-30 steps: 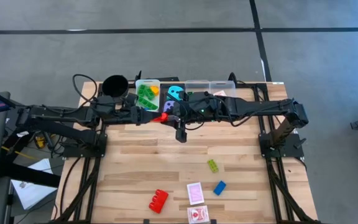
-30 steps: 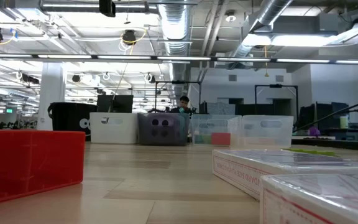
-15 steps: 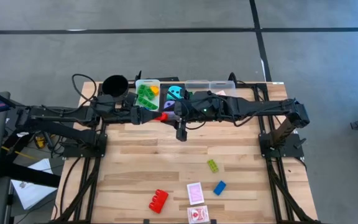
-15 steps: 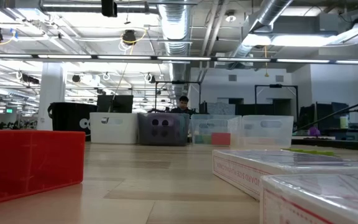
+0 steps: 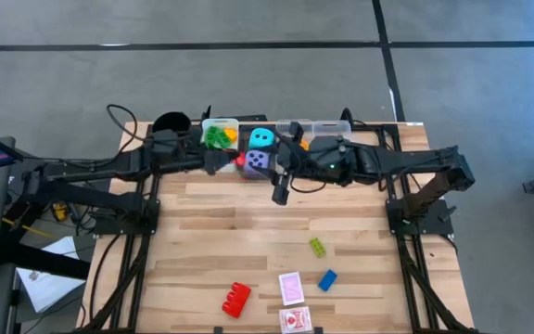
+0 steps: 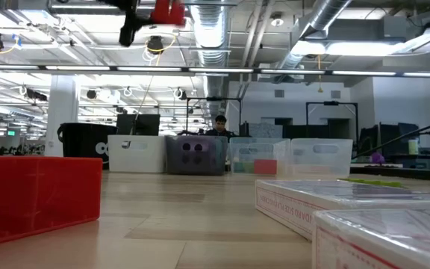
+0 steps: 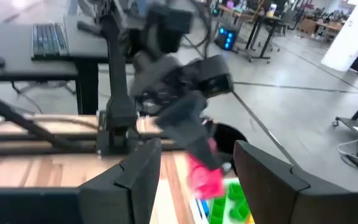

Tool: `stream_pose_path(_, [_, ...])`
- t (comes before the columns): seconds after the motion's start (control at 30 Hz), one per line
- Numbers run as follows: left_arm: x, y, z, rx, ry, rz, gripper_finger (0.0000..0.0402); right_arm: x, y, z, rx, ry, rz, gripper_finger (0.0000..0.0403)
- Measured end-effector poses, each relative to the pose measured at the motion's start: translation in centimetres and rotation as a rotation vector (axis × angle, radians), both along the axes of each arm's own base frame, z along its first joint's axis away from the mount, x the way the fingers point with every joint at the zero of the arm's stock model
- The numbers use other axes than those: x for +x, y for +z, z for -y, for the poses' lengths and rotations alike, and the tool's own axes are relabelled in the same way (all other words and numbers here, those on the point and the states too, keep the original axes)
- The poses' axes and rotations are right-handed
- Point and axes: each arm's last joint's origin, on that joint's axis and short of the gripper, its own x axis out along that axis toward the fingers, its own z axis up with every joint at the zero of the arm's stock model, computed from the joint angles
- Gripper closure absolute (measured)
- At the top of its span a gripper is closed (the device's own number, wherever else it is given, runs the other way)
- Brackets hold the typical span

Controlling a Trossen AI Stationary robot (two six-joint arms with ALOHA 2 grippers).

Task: Pick & Place Toys
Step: Put the big red 2-stud game piece into the white bin, then put the big red 3-stud game piece into the white bin

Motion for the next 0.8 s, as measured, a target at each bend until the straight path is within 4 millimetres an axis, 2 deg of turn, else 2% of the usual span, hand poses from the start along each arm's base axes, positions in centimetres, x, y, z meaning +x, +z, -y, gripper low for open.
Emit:
stream_pose_path(0.17, [-1.1,-1.3,-2.6,0.091,0.185,-0.185,0.0233,-0.3,0.1,-1.1,0.014,0.02,0.003,0.0205])
stream_pose_path(0.37, [-2.6,-2.4,-5.0,0.154,0.359,-0.375,0.0229,-0.6,-0.7,-2.4,0.047,0.034,-0.065,0.0205])
stream_pose_path(0.57, [-3.3,-2.5,-6.2,0.174,0.424,-0.411,0.0221,-1.1,-1.6,-2.5,0.048,-0.036,-0.148,0.0205])
stream_pose_path(0.8, [-3.6,-2.4,-6.5,0.178,0.464,-0.419,0.0181,-1.3,-2.1,-2.5,0.042,-0.041,-0.204,0.0205])
